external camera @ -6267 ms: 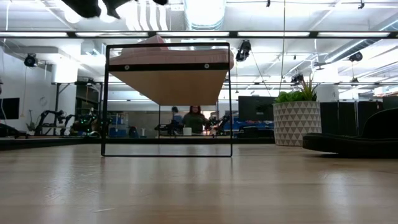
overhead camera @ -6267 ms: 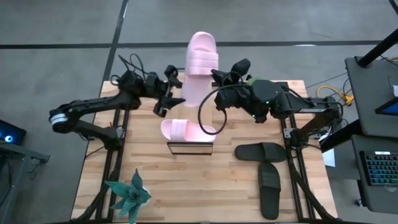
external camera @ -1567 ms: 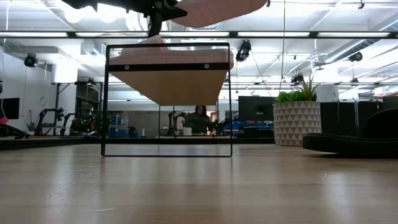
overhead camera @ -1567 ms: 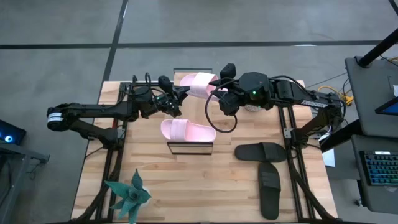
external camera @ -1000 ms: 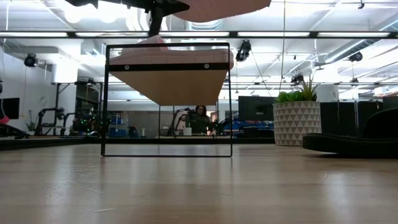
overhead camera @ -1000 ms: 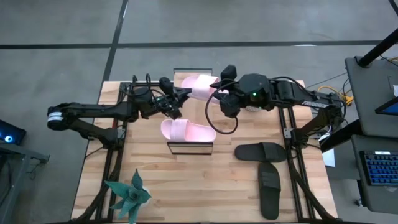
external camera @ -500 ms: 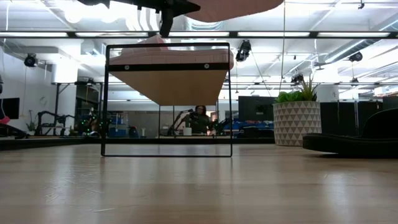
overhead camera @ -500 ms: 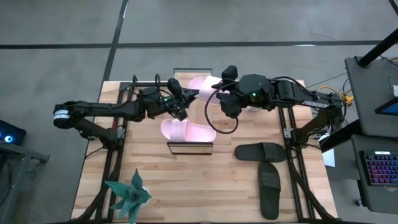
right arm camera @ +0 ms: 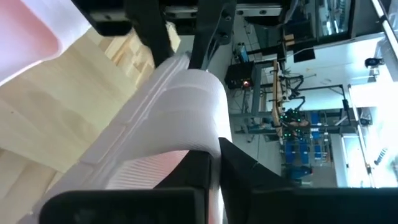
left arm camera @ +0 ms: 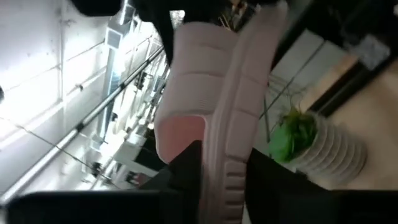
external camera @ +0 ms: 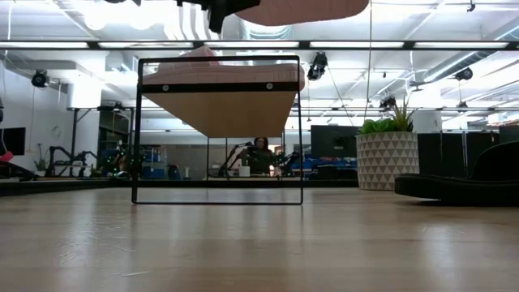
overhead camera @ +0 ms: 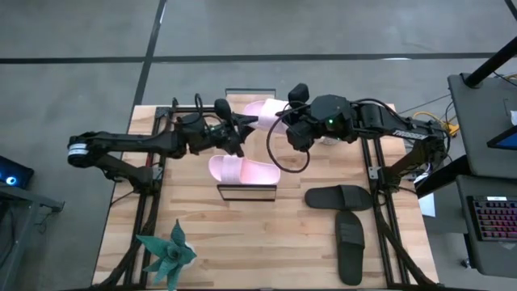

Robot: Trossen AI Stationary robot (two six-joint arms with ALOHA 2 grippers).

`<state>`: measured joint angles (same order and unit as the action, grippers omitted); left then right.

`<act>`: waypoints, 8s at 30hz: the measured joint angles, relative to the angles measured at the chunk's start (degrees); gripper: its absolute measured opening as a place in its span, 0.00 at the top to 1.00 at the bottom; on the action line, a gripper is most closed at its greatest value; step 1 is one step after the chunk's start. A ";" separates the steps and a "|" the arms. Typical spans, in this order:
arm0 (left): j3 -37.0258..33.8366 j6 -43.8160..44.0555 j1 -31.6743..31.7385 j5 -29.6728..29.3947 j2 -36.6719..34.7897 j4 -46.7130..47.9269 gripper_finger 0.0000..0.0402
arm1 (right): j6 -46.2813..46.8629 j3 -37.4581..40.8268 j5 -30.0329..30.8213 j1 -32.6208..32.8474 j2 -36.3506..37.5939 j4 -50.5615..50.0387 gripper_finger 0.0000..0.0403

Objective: Pick and place slides into the shelf
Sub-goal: Put the pink slipper on the shelf

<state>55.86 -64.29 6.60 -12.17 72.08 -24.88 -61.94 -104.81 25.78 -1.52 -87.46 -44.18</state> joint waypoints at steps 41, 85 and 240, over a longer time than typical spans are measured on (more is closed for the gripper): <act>-2.75 53.51 0.08 4.88 -29.17 24.90 0.50 | -9.13 5.34 -4.14 -3.74 -10.82 11.89 0.98; -2.84 54.88 0.10 4.86 -29.54 30.40 0.50 | -9.06 25.55 -21.92 -7.80 -11.17 35.44 0.98; -4.79 51.39 0.14 1.16 -31.05 31.45 0.50 | -4.78 18.27 -39.47 -16.13 -19.56 34.26 0.97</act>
<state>51.06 -12.91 6.74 -11.00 41.04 6.57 -66.72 -86.54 -13.69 -17.65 -107.02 -9.92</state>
